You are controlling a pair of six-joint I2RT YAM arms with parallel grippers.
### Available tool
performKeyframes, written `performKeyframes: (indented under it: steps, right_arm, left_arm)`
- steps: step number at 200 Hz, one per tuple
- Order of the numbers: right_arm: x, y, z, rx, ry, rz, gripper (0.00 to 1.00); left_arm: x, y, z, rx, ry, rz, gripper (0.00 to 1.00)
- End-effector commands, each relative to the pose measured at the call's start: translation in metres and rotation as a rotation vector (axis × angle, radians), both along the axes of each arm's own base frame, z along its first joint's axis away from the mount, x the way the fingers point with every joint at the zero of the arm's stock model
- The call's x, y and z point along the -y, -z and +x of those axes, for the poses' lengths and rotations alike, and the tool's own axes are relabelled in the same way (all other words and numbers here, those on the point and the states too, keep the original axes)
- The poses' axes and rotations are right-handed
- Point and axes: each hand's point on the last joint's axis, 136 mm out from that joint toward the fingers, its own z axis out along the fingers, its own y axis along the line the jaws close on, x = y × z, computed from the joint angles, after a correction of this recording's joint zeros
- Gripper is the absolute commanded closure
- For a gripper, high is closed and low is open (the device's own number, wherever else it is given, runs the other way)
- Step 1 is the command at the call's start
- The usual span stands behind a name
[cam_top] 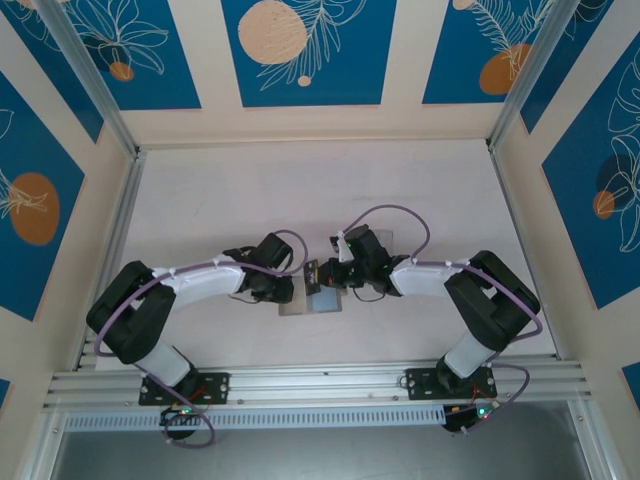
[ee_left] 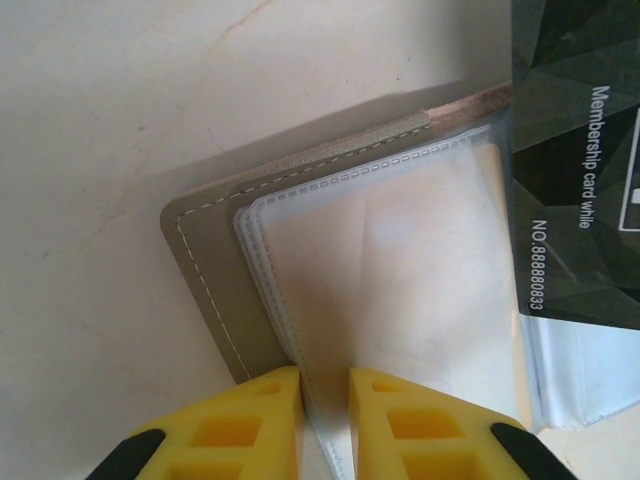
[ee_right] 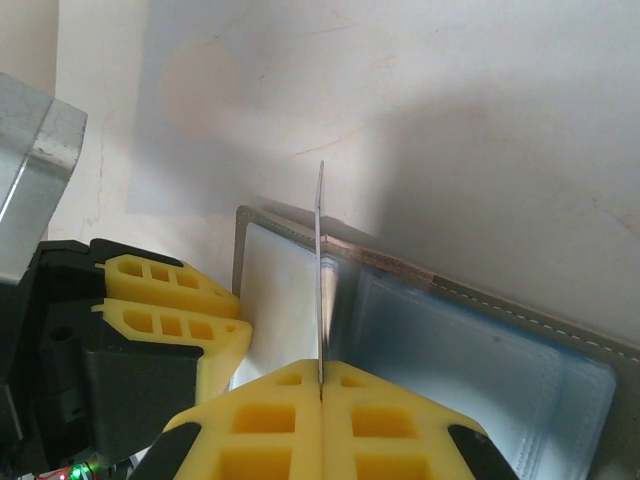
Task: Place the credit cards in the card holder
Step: Insert the credit card into the card slot.
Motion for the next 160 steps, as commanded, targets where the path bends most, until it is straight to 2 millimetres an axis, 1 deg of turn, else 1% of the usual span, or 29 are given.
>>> performKeyframes:
  steps: [1, 50, 106, 160]
  right_arm:
    - [-0.002, -0.009, -0.002, 0.009, 0.005, 0.033, 1.00]
    - [-0.002, -0.017, -0.005, 0.010, 0.004, 0.069, 1.00]
    - [0.000, -0.007, -0.005, 0.015, 0.006, 0.023, 1.00]
    - [-0.001, 0.005, -0.011, 0.018, 0.001, -0.017, 1.00]
  left_arm:
    - [-0.016, 0.024, -0.016, -0.054, -0.014, 0.074, 0.83]
    - [-0.017, 0.025, -0.017, -0.057, -0.017, 0.073, 0.83]
    - [-0.017, 0.024, -0.017, -0.056, -0.019, 0.067, 0.83]
    - [-0.016, 0.023, -0.017, -0.057, -0.020, 0.066, 0.83]
